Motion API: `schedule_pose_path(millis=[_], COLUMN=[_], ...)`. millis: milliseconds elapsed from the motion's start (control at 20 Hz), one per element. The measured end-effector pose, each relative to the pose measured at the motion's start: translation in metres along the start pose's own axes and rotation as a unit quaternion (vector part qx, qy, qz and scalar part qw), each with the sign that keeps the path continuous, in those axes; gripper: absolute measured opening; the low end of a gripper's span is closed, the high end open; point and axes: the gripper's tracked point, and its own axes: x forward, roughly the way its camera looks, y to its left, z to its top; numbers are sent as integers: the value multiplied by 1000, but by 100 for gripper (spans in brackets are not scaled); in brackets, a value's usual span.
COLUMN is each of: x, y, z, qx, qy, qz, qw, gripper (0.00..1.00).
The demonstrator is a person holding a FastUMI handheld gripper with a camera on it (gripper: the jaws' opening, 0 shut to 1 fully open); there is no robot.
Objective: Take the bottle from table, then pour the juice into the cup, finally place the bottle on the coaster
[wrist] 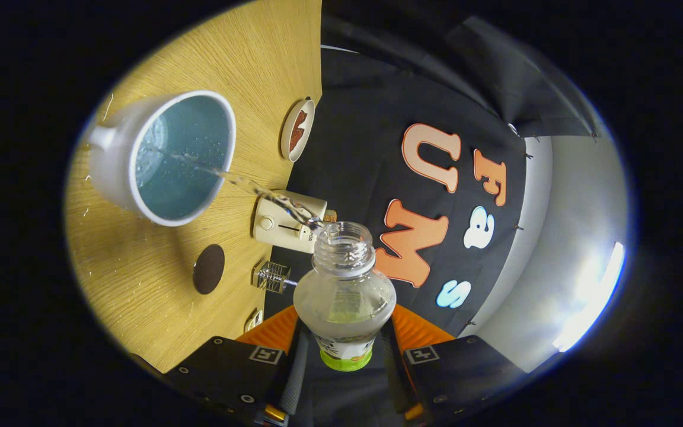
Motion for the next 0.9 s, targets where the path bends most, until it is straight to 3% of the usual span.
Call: schedule_pose_path(millis=[900], x=[3], y=[-22], z=[0], qx=[-32], qy=[-13], qz=[-13], qw=[999], gripper=[60])
